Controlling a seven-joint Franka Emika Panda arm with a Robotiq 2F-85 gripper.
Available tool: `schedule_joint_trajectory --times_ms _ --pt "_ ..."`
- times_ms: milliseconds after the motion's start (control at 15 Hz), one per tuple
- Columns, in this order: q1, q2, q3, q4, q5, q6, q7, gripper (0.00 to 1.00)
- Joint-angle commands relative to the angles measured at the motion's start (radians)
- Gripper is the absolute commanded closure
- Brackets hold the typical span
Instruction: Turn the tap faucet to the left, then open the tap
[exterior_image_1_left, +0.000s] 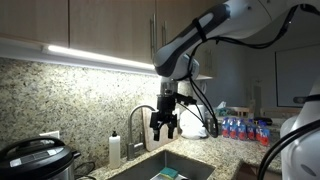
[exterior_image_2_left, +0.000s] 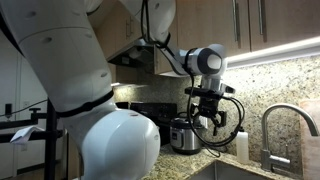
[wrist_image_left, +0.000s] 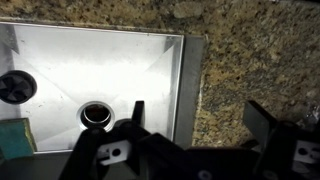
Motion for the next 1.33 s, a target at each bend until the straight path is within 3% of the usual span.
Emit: schedule_joint_trajectory --times_ms 0,200,333,533,867,1267 --pt "-0.036 0.01 -0.071 -0.097 0.129 0.14 -0.039 0.0" --pt "-0.076 0.015 -0.137 -0.16 0.21 0.213 -0.038 0.0" --pt "-0.126 0.009 -0.161 -0.182 0.191 0.266 -0.016 0.0" --pt "-0.211 0.016 -0.173 -0.168 0.123 0.392 0.024 0.0" --pt "-0.331 0.08 -0.158 -0.117 -0.106 0.574 0.052 0.0" --pt "-0.329 0.08 -0.19 -0.107 -0.115 0.557 0.041 0.0"
